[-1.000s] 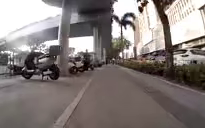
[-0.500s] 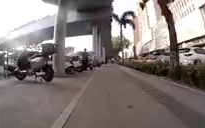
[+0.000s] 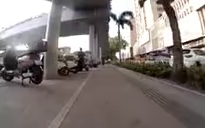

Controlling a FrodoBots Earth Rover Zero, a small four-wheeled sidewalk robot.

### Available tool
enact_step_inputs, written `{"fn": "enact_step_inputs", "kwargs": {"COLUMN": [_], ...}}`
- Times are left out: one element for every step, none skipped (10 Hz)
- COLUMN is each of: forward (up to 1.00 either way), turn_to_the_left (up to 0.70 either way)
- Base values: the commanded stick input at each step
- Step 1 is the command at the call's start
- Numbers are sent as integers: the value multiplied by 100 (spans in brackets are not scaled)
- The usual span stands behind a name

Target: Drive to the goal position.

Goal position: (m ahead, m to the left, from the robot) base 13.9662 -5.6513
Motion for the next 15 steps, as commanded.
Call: {"fn": "enact_step_inputs", "kwargs": {"forward": [70,70,70,70,70,70,70,70,70,70,70,70,70,70,70], "turn_to_the_left": [0,0,0,0,0,0,0,1,12,14,11,0,0,0,0]}}
